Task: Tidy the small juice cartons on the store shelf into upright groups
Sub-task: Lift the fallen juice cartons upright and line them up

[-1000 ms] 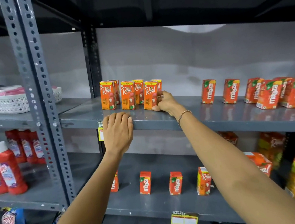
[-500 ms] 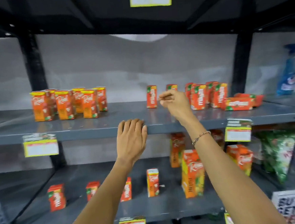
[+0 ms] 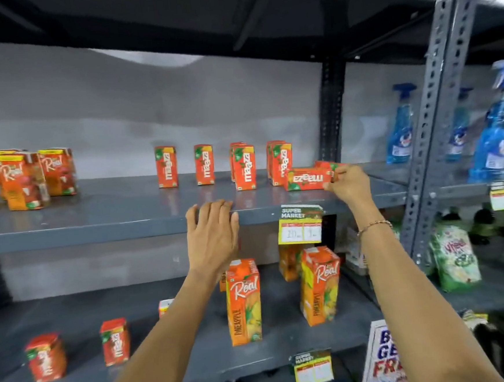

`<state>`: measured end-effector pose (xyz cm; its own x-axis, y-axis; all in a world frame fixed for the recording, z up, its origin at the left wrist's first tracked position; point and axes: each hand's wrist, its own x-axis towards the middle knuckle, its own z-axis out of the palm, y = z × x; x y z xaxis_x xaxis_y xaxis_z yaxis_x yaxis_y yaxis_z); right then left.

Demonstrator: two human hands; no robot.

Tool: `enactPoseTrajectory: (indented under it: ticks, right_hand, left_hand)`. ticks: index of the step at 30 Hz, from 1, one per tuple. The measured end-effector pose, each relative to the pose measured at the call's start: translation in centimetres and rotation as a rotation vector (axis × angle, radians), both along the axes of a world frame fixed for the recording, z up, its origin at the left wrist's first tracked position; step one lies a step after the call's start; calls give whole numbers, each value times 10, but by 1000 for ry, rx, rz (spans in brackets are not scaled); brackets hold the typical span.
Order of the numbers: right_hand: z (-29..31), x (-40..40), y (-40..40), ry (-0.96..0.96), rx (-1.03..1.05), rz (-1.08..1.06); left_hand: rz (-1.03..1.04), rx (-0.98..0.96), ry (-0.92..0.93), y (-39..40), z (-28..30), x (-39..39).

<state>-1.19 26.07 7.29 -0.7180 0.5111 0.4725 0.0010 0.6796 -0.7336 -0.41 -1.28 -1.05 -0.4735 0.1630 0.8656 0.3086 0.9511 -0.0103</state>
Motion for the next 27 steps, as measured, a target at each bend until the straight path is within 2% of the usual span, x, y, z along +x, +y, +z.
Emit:
enactPoseTrajectory:
  ticks: [2,8,14,27]
  right_hand:
    - [-3,-6,9,-54,45,29]
    - [9,-19,18,-226,7,134]
    - [15,-18,16,-279,-51,250]
    - [11,-19,18,-272,-28,261]
  left_hand:
    - [8,-13,10,-1,-1,-2]
    - [-14,-105,16,-14,-2,-6]
    - [-13,-70,19,-12,-4,-5]
    - [-23,-69,-22,-11,-3,-1]
